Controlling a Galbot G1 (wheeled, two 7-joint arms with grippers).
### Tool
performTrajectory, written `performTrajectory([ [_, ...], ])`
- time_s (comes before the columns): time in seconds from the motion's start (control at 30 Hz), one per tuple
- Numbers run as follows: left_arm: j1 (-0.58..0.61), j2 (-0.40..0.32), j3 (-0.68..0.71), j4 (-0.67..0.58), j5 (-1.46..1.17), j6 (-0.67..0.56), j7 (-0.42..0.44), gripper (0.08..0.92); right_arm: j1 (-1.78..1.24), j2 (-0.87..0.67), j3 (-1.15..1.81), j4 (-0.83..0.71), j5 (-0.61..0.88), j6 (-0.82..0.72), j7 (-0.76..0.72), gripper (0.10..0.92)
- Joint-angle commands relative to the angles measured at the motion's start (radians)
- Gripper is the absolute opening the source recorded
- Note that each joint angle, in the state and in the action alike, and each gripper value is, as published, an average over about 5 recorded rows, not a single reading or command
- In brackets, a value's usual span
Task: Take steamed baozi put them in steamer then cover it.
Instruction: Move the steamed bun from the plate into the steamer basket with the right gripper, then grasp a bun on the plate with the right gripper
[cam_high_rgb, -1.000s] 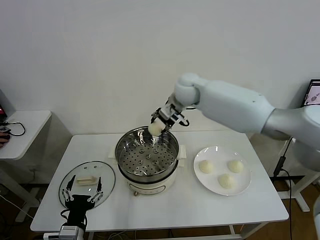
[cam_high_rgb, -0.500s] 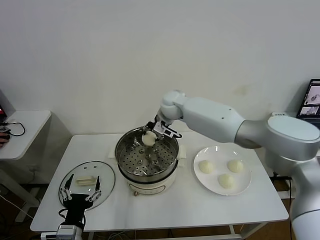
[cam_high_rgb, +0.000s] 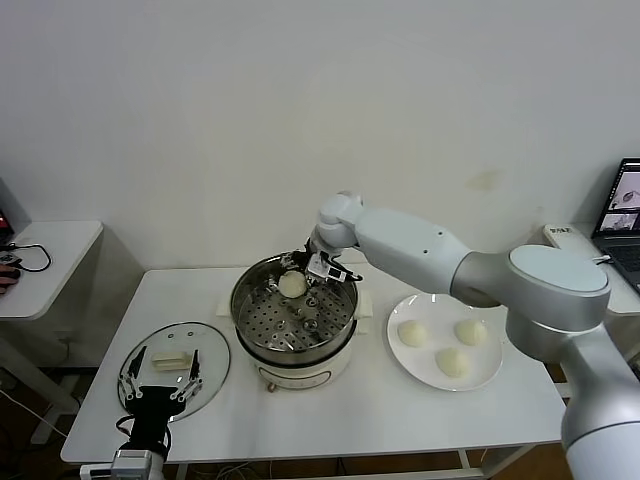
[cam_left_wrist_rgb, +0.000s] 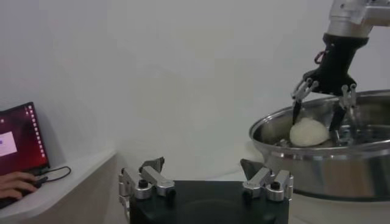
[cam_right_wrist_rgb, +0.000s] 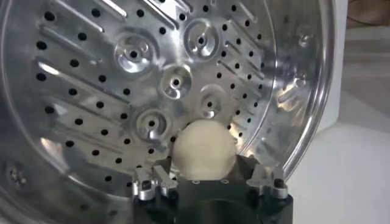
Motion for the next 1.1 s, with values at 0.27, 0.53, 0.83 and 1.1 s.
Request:
performTrajectory([
  [0.27, -0.006, 0.002, 0.007, -0.023, -0.003, 0.013, 0.003, 0.823, 0.238, -0.215, -0.001, 0.305, 0.57, -0.474, -0.151, 0.823],
  [0.53, -0.003, 0.021, 0.0, -0.038, -0.032, 0.023, 0.004, 0.823, 0.343, -0.533, 0.003, 0.559, 0.707, -0.751, -0.157, 0.823],
  [0.83, -0.013, 0.031, 0.021, -0.044, -0.045, 0.03, 0.001, 0.823, 0.225, -0.882, -0.044, 0.761, 0.666, -0.851, -0.149, 0.823],
  [1.1, -0.012, 0.035, 0.025, -0.033, -0.029, 0.029, 0.0, 0.823, -0.126, -0.959, 0.168, 0.742, 0.553, -0.859, -0.129, 0.823],
])
